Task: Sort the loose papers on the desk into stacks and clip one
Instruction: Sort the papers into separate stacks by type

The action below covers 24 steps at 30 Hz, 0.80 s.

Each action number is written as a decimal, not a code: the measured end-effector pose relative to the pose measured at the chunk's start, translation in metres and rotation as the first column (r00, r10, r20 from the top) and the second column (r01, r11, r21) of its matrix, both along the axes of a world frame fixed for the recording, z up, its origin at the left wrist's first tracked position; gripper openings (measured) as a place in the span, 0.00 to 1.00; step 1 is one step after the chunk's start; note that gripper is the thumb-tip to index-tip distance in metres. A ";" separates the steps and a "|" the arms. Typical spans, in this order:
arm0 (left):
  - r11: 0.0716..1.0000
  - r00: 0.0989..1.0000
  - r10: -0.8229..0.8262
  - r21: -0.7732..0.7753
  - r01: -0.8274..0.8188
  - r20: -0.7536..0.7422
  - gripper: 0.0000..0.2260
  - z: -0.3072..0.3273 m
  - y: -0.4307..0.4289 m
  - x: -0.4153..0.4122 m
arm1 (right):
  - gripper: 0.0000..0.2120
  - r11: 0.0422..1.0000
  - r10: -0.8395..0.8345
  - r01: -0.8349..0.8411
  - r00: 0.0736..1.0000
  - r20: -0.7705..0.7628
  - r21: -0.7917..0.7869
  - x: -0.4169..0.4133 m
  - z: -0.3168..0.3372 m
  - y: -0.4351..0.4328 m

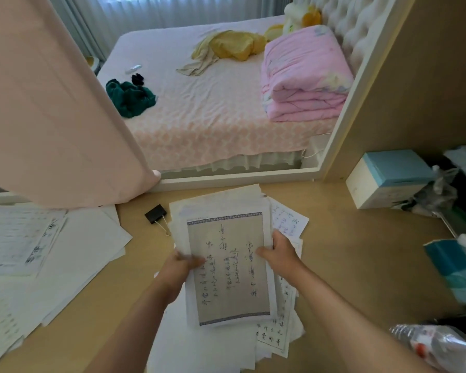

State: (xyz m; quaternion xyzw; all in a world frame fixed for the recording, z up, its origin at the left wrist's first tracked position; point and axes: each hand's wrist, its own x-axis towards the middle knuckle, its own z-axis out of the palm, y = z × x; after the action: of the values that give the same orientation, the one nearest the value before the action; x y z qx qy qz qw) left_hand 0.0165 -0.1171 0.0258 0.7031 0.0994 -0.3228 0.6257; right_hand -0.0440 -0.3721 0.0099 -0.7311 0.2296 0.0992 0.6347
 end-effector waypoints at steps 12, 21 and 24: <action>0.921 0.828 0.389 -0.174 -0.348 0.403 0.06 0.069 0.119 0.001 | 0.18 0.983 -0.148 0.176 0.923 0.355 -0.048 0.023 0.064 0.168; 0.928 0.787 0.372 -0.185 -0.323 0.492 0.25 0.056 0.248 -0.010 | 0.21 0.993 -0.095 0.113 0.949 0.300 -0.042 0.006 0.056 0.288; 0.930 0.760 0.368 -0.225 -0.291 0.536 0.22 0.065 0.265 -0.010 | 0.19 0.984 -0.158 0.176 0.933 0.323 -0.028 0.007 0.059 0.308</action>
State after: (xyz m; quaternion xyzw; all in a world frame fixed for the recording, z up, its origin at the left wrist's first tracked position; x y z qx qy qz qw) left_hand 0.0068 0.1480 0.0906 0.6968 0.0095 0.0112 0.7171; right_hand -0.0373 -0.0645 0.0688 -0.7329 0.1878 -0.0812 0.6489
